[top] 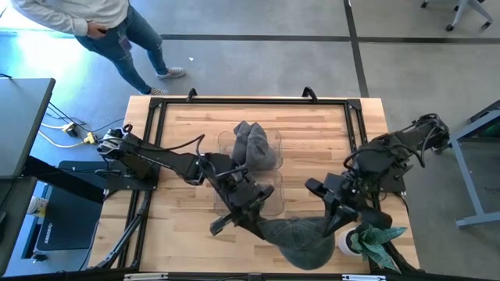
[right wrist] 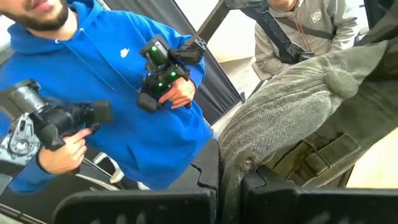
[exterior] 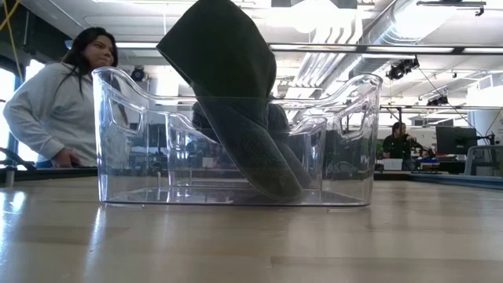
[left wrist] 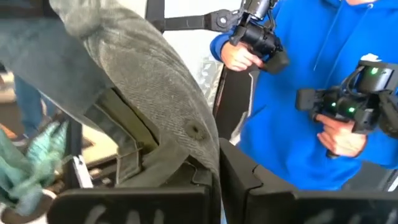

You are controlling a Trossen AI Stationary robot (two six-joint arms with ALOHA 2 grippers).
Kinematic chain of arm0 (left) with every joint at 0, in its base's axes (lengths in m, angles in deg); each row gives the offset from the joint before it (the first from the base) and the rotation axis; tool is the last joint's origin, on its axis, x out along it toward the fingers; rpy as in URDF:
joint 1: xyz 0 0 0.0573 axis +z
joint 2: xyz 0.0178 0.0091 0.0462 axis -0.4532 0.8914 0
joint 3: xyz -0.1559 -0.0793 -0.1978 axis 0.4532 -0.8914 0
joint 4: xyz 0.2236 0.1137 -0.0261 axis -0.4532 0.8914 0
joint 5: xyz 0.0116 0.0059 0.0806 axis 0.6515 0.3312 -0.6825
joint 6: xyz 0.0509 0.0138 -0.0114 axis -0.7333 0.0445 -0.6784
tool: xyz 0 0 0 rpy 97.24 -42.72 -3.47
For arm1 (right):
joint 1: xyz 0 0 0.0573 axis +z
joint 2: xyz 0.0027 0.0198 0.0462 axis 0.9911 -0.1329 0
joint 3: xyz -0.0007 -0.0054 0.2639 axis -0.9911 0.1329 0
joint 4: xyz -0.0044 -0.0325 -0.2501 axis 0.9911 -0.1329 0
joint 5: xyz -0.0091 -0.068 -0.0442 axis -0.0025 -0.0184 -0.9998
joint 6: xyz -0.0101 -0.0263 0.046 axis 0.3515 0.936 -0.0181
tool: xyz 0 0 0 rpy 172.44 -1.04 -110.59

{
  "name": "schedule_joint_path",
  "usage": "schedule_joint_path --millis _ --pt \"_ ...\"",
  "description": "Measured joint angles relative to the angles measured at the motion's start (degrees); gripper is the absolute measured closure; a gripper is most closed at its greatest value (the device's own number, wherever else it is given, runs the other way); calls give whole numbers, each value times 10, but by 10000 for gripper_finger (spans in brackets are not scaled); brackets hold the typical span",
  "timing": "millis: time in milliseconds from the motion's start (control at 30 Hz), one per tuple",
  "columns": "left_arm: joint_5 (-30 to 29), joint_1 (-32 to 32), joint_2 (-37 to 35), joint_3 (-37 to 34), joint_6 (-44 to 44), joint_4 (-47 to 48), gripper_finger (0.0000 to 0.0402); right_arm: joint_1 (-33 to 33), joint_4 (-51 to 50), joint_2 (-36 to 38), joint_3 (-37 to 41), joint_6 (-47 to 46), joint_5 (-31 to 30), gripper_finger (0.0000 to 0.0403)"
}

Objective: Pick & Place hat
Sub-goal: Put the black cap into the bottom transparent bin

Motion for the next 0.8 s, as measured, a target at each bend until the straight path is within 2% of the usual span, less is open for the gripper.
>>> schedule_joint_path --millis 67,233,300,600,700,800 --pt "-2 1 0 0 -5 -11 397 0 0 -2 0 8 0 403" --pt "1 11 0 0 57 -17 387 -10 -1 -6 0 20 7 403" --pt "3 13 0 0 61 -19 364 -15 -2 -6 0 27 7 403" --pt "-73 24 11 1 92 -78 219 -40 -4 -6 0 54 19 403" --pt "-98 23 30 -1 116 -93 190 -45 -4 -6 0 56 27 403" --pt "-114 24 43 -1 143 -124 177 -49 -12 -6 0 66 29 403"
